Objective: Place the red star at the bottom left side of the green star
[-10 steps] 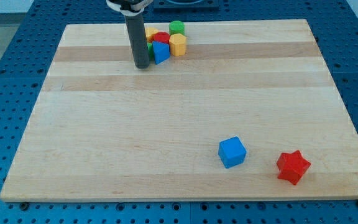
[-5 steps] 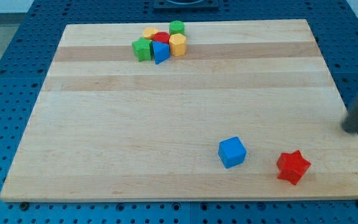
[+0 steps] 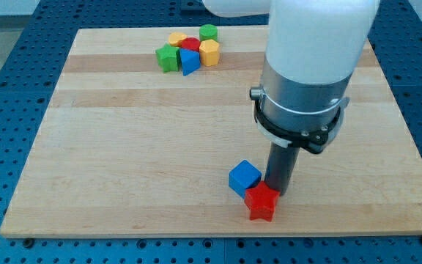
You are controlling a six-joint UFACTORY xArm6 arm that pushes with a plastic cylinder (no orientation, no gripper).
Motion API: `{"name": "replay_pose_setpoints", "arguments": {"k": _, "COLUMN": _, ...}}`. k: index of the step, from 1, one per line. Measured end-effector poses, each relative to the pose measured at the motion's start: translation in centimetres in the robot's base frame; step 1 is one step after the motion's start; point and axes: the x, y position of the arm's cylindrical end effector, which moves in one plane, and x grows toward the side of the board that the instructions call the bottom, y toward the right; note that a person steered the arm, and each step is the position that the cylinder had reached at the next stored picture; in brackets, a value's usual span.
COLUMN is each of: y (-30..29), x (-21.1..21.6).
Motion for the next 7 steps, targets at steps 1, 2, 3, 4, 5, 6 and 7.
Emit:
{"name": "replay_pose_setpoints", "arguments": {"k": 1, "y": 4.7, "x": 0.6}}
{"name": "replay_pose_setpoints", "arguments": {"k": 2, "y": 1.9, "x": 4.6}}
{"name": "replay_pose_setpoints", "arguments": {"k": 3, "y": -2.1, "x": 4.3}}
{"name": "replay_pose_setpoints", "arguments": {"k": 4, "y": -6.0, "x": 1.7}}
{"name": "replay_pose_setpoints", "arguments": {"k": 5, "y": -10.5, "x": -2.0}}
{"name": "replay_pose_setpoints", "arguments": {"k": 6, "y": -11.8, "x": -3.4}}
{"name": "replay_pose_setpoints", "arguments": {"k": 7, "y": -16.3, "x": -6.0}}
